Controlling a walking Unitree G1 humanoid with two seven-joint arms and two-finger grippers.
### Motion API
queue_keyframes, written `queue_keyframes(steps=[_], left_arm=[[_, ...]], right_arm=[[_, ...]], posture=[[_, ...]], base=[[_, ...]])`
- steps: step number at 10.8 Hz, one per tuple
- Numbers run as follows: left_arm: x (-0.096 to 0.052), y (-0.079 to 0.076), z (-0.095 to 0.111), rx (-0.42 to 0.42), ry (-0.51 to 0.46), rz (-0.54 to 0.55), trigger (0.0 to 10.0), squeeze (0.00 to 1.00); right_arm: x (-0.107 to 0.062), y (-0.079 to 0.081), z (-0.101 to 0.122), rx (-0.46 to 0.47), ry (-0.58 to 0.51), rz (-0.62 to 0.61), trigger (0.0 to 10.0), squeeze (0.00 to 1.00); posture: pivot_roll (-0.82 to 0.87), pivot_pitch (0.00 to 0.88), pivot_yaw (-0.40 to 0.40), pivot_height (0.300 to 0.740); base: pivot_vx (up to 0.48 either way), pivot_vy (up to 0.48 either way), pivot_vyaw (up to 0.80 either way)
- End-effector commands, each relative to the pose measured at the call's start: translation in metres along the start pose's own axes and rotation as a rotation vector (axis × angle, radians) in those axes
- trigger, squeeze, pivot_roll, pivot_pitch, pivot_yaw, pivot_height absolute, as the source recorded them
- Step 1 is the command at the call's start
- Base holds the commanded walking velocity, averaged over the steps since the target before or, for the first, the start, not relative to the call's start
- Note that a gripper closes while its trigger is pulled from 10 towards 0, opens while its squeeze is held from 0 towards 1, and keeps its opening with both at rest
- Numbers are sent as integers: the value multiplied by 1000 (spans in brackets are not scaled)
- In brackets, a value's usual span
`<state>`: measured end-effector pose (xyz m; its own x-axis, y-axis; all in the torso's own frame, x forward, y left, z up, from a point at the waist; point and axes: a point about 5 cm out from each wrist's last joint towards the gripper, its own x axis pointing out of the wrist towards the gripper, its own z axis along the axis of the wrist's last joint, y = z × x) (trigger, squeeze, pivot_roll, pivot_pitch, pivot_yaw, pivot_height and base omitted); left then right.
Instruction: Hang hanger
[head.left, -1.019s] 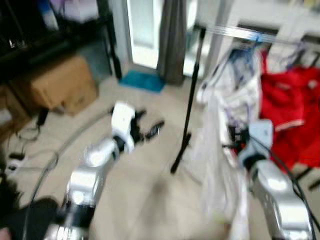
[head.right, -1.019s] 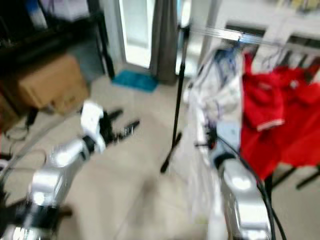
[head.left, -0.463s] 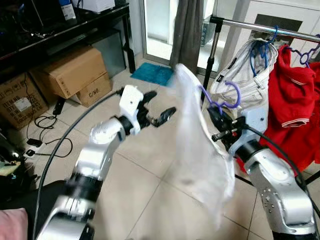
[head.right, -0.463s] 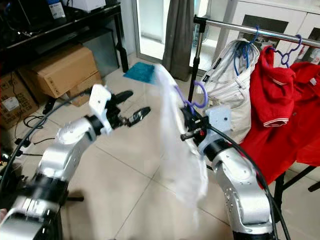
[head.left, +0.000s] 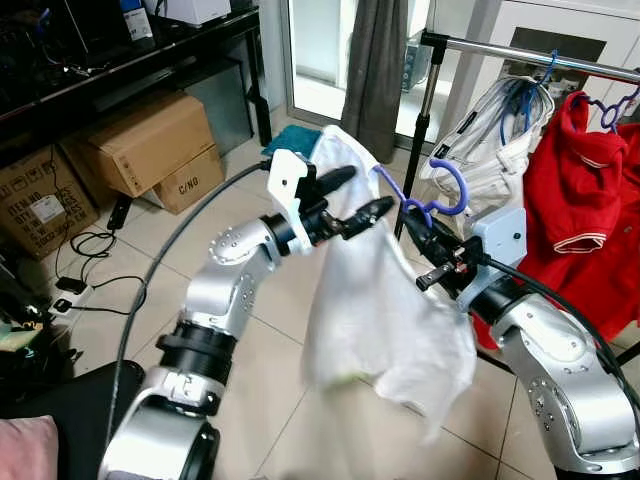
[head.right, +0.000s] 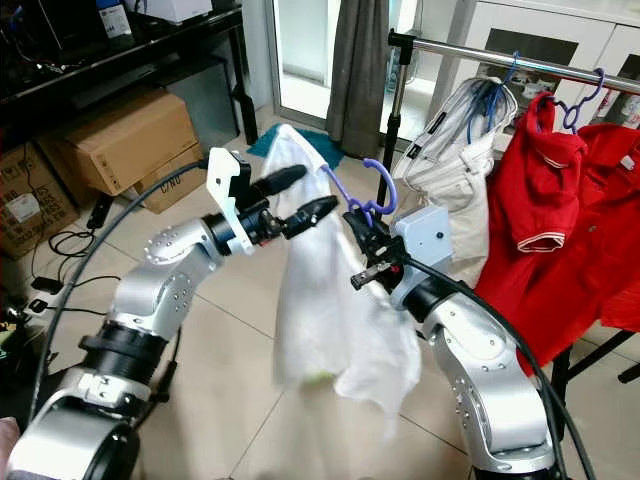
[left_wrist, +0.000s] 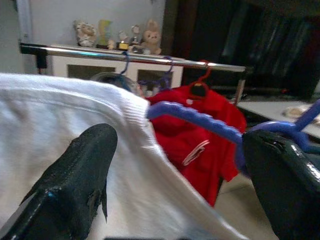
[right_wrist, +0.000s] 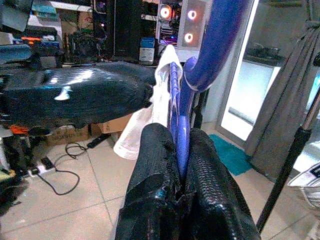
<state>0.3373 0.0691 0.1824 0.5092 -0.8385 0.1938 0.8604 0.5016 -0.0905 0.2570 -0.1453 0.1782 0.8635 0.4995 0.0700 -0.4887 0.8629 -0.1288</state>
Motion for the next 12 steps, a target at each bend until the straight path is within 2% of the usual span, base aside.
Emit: queue_keyframes(steps=[1, 2, 3, 4, 5, 7, 12], left_arm=[[-3, -1, 1, -5, -1, -7, 10000, 0], [-4, 2, -4, 9, 29, 13, 10000, 0], [-6, 15, -12, 68, 133, 123, 10000, 0], [-7, 21, -12, 67, 138, 176, 0, 0], [-6, 22, -11, 67, 141, 178, 0, 0], [-1, 20, -10, 58, 123, 149, 0, 0], [6, 12, -10, 25, 97, 101, 0, 0]], right_arm=[[3, 1, 10, -47, -43, 7, 0, 0], [5, 2, 10, -60, -43, 9, 0, 0], [8, 4, 13, -81, -53, 22, 0, 0], [10, 6, 16, -95, -62, 36, 0, 0], [11, 7, 17, -103, -65, 44, 0, 0], [13, 13, 19, -175, -51, 66, 0, 0], [15, 3, 13, -223, -3, -30, 0, 0]], posture=[[-222, 8, 61, 740], [-220, 7, 58, 740], [-219, 6, 54, 740], [-221, 5, 53, 740], [-222, 5, 54, 740], [-229, 1, 61, 740], [-230, 0, 73, 740]], base=[[0, 0, 0], [0, 0, 0], [0, 0, 0], [0, 0, 0], [0, 0, 0], [0, 0, 0], [0, 0, 0]])
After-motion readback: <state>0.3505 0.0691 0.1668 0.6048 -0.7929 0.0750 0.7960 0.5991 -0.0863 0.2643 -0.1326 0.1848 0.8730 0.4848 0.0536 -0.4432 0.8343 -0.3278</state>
